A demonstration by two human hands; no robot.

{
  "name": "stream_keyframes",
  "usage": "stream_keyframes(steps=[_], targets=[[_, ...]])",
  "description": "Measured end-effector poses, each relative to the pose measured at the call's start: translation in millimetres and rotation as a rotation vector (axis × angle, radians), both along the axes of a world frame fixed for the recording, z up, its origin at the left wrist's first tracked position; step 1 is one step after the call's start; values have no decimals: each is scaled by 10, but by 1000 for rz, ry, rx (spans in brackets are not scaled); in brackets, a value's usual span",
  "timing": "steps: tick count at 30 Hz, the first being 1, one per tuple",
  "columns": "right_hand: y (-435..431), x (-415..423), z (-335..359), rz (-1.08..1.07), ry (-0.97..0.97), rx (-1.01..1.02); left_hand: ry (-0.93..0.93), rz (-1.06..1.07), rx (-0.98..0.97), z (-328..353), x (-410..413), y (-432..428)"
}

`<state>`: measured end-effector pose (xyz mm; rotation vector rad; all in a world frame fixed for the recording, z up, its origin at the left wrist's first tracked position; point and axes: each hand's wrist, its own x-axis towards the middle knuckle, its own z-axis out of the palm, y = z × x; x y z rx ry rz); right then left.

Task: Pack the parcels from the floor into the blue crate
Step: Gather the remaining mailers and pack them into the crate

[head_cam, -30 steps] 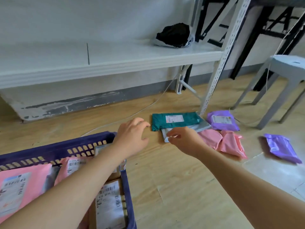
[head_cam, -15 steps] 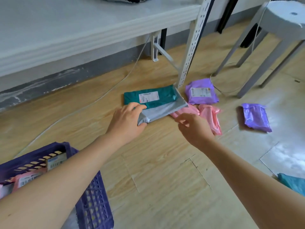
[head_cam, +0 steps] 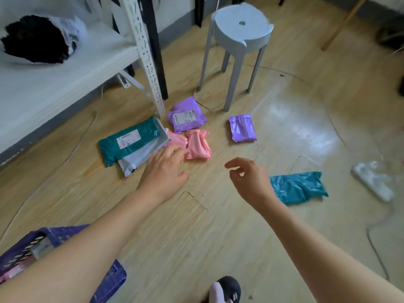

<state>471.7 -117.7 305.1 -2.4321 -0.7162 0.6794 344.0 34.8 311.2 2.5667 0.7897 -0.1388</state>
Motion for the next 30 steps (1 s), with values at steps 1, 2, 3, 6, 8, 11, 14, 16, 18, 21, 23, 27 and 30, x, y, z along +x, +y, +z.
stream_keyframes(steps=[1,2,3,6,8,11,14,16,18,21,23,27,30], targets=[[-133,122,91,-25,6,-3,7,-20,-10,85,172,-126],[-246,228,160,-43,13,-11,2,-38,-18,146,323,-241],[-380,364,236,-68,18,-20,-6,-60,-24,212,509,-371],[-702,715,369,-143,37,-48,-39,-99,-18,332,978,-700],[-868,921,396,-193,50,-66,-55,-125,-27,339,1235,-871],[-1096,1241,353,-248,60,-84,-35,-180,-43,253,1607,-1088],[-1249,1521,225,-283,76,-111,-4,-226,-68,116,1934,-1214],[-1320,1693,96,-306,94,-128,3,-247,-93,-4,2146,-1267],[-1384,1892,-80,-346,118,-148,21,-262,-119,-163,2398,-1315],[-1464,2180,-424,-352,117,-191,21,-302,-137,-494,2769,-1388],[-1538,2333,-724,-339,119,-227,38,-330,-163,-781,2964,-1483],[-1808,2531,-1503,-354,143,-281,138,-383,-221,-1556,3233,-1767],[-2035,2591,-2084,-350,165,-324,196,-405,-242,-2153,3383,-1910]])
